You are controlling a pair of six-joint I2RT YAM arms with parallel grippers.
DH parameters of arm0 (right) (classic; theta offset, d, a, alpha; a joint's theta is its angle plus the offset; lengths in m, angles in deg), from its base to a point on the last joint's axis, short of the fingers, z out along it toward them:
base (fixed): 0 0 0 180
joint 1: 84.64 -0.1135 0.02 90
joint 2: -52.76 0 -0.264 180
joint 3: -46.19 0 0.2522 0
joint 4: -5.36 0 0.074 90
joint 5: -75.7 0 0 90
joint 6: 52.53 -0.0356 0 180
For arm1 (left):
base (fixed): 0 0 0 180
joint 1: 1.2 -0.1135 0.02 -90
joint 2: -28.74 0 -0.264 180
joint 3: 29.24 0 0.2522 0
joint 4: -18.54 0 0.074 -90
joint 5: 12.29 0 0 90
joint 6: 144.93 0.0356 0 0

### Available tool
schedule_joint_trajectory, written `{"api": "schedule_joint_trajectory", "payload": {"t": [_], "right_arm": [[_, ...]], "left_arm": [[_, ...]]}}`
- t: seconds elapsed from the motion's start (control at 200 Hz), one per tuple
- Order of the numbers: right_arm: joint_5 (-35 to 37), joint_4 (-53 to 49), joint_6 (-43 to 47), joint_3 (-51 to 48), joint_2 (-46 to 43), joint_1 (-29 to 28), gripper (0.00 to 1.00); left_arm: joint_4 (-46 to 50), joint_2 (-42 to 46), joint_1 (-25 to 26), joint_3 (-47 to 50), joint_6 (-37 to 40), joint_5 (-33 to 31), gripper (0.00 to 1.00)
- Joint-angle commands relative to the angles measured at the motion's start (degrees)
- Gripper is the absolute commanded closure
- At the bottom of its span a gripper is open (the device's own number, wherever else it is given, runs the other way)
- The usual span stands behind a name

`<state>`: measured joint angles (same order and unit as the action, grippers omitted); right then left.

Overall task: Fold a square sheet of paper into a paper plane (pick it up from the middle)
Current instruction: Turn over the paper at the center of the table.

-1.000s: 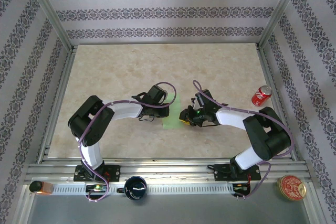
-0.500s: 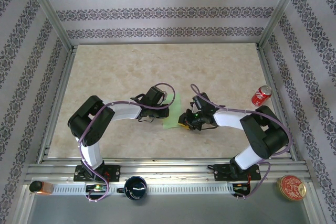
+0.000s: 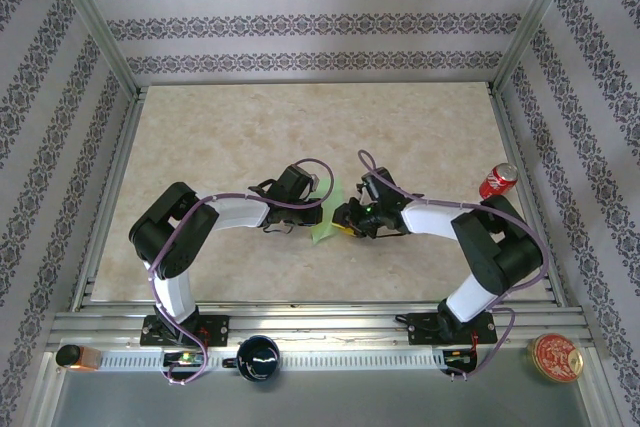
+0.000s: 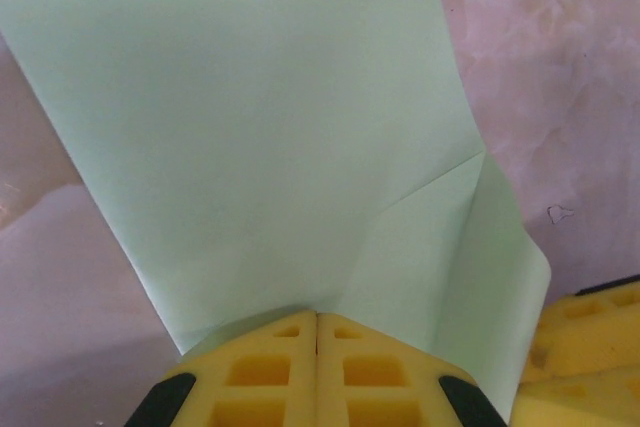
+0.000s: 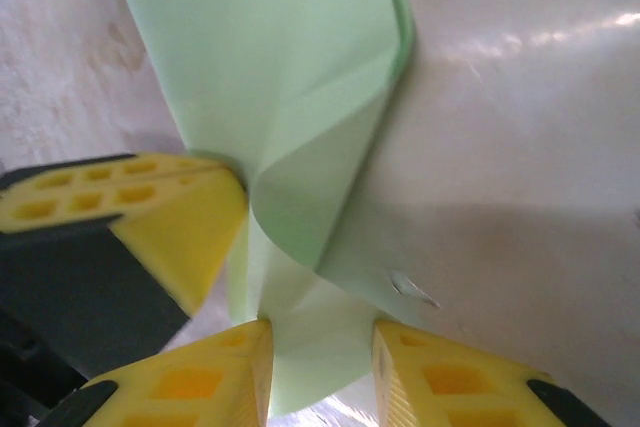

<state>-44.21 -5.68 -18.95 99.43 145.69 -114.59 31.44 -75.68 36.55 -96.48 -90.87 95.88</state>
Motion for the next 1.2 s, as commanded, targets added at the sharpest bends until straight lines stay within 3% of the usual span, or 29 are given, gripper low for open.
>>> {"api": "schedule_joint_trajectory", "payload": {"t": [0.0,0.585,0.979,1.194], "right_arm": [[-0.91,1.83,0.90,1.81,1.67,1.27,0.66],[-4.72,5.82,-0.47,1.91,4.47,4.43,0.59],[-5.95,9.29,1.24,2.42,7.69,6.57,0.82],[-7.42,11.79,1.41,2.37,8.98,7.54,0.84]], "left_arm": [[5.00,-0.71,-0.57,0.90,1.48,0.38,0.99],[4.91,-0.63,-0.58,0.75,1.05,1.55,0.99],[3.58,-0.08,-0.58,1.31,0.53,2.44,1.00],[3.05,-0.32,-0.58,1.74,0.22,3.12,1.00]]}}
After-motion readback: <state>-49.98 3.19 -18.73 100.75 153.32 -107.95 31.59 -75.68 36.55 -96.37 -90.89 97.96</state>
